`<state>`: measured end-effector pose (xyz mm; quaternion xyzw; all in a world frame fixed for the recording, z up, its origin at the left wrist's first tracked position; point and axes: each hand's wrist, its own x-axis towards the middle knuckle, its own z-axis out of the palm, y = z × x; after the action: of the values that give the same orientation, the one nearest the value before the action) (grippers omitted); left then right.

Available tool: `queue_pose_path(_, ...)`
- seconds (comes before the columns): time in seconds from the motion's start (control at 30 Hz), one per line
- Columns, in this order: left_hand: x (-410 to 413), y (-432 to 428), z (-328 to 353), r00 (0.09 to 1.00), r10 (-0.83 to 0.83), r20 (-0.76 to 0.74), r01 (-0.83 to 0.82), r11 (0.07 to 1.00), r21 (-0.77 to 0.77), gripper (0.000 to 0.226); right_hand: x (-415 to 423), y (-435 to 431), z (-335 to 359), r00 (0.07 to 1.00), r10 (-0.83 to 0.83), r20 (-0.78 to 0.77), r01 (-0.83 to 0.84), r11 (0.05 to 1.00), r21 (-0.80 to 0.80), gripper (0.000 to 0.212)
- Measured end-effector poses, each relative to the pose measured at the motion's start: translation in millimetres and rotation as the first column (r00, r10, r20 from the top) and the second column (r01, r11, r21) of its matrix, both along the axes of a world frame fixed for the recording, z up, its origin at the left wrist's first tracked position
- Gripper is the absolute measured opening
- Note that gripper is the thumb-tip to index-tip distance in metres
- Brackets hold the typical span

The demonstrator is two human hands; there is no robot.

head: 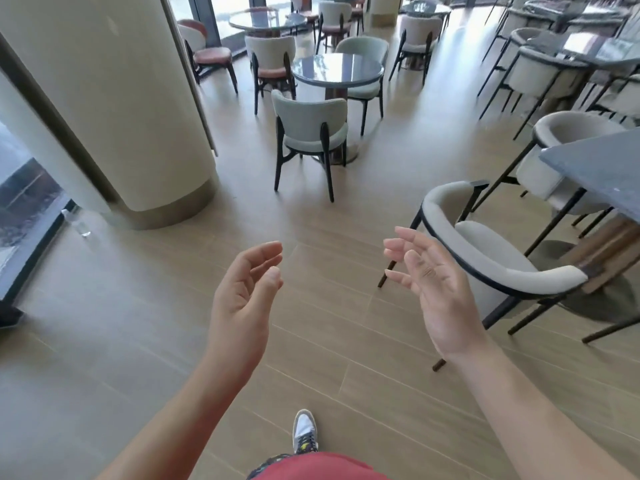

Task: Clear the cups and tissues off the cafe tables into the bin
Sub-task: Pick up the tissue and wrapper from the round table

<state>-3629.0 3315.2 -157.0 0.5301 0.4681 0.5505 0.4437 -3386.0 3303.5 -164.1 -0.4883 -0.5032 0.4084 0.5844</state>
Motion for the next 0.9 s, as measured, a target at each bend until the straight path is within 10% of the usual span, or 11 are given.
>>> queue_pose_path(0.9, 218, 598, 9, 0.993, -0.115, -0.002, 0.115, 0.993, -0.015, 0.033, 208, 579, -4, 0.988, -0.122, -0.091, 0.121, 0.992, -0.024, 0.061)
